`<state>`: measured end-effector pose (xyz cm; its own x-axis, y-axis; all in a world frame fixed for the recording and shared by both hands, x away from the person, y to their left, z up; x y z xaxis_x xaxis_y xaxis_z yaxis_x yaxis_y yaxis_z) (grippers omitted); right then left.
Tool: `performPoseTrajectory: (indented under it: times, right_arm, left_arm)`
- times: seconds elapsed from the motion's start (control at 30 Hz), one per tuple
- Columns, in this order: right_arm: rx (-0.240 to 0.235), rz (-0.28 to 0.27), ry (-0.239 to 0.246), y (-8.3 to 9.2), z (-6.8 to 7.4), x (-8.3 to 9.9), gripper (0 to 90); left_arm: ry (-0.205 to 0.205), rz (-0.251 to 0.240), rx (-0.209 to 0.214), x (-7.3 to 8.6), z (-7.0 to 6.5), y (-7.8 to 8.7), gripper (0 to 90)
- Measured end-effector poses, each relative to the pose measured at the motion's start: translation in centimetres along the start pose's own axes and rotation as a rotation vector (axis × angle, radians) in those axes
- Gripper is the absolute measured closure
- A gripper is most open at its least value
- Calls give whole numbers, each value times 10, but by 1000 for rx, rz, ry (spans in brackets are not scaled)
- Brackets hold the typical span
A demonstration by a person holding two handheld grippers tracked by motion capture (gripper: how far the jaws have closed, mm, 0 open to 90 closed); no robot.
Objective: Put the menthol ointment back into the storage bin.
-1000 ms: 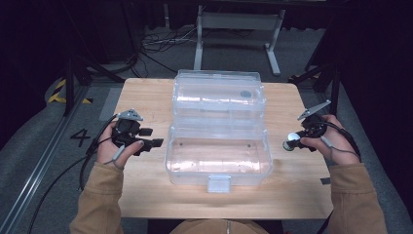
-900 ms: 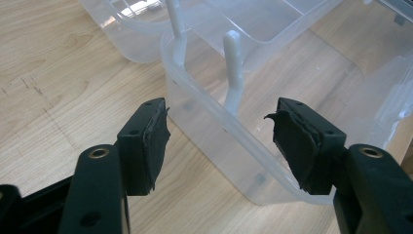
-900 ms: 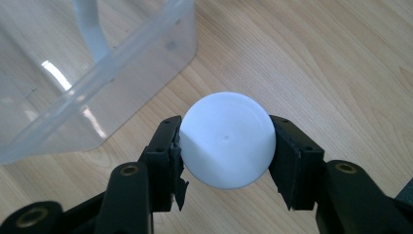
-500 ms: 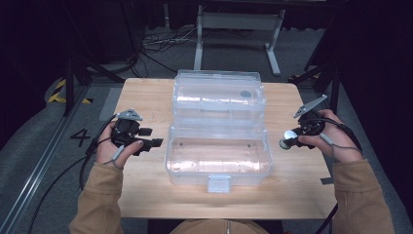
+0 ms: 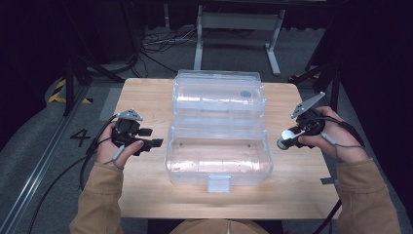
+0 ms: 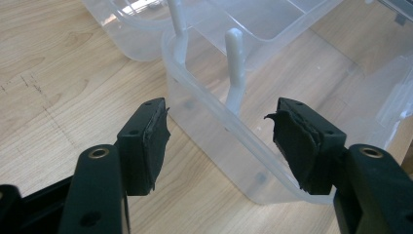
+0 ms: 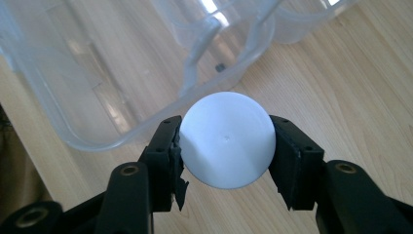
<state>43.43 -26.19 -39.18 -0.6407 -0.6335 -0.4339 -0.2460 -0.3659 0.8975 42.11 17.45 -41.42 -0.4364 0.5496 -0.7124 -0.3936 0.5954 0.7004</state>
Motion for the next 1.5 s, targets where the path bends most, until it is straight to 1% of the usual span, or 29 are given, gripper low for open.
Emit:
performPoseTrajectory:
  times: [0.07,0.17,0.2,0.33,0.5,0.67,0.8,0.97,1.03,1.1,1.17,1.2,1.23,1.33,1.37,1.4,1.47,1.5]
  right_arm:
    - [-9,-2,15,2,4,-2,504]
    - [-5,6,47,4,9,-5,504]
    - [-4,7,48,4,10,-5,503]
    - [1,20,82,7,16,-7,504]
    - [-16,32,125,8,25,-9,504]
    - [-22,46,161,7,31,-10,504]
    - [-40,54,198,7,37,-12,504]
    - [-59,60,228,5,43,-13,504]
    - [-66,60,250,3,45,-14,504]
    - [-72,64,262,2,47,-14,503]
    - [-72,67,254,1,49,-14,503]
    - [-77,68,268,0,49,-15,504]
    - [-78,66,269,-1,50,-15,503]
    - [-88,80,272,-4,53,-14,503]
    - [-91,74,283,-6,53,-15,503]
    - [-88,86,271,-6,54,-14,503]
    - [-96,92,279,-8,56,-13,503]
    - [-97,94,274,-9,57,-13,504]
  left_arm:
    - [3,0,1,0,0,0,380]
    - [7,-3,3,0,0,1,378]
    - [6,-5,3,0,0,1,378]
    - [10,-7,1,0,0,1,377]
    - [10,-7,2,0,-1,1,377]
    - [11,-6,2,0,0,1,377]
    - [10,-6,2,0,0,1,377]
    - [12,-7,1,0,0,2,377]
    - [11,-7,0,0,0,2,377]
    - [10,-7,-1,0,0,2,377]
    - [10,-7,-1,0,0,2,377]
    - [10,-7,-2,0,0,2,377]
    - [12,-7,0,0,0,2,377]
    - [3,-8,-2,1,2,2,377]
    - [0,-6,-2,1,2,2,377]
    - [3,-7,-2,1,2,2,377]
    - [0,-7,-1,1,2,2,376]
    - [0,-7,-1,1,2,2,376]
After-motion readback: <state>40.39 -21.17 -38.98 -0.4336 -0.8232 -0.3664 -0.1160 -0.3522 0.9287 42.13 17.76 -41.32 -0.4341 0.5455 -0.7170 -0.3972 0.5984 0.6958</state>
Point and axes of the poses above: each handheld gripper's, and its own axes: y roughly backward along the jaws, x roughly out of its underside, z roughly to its left, the point moved 8 cm from there along -y, roughly forward along the jaws, and after that the axes turned 12 degrees about -y, right-handed, at the moved point
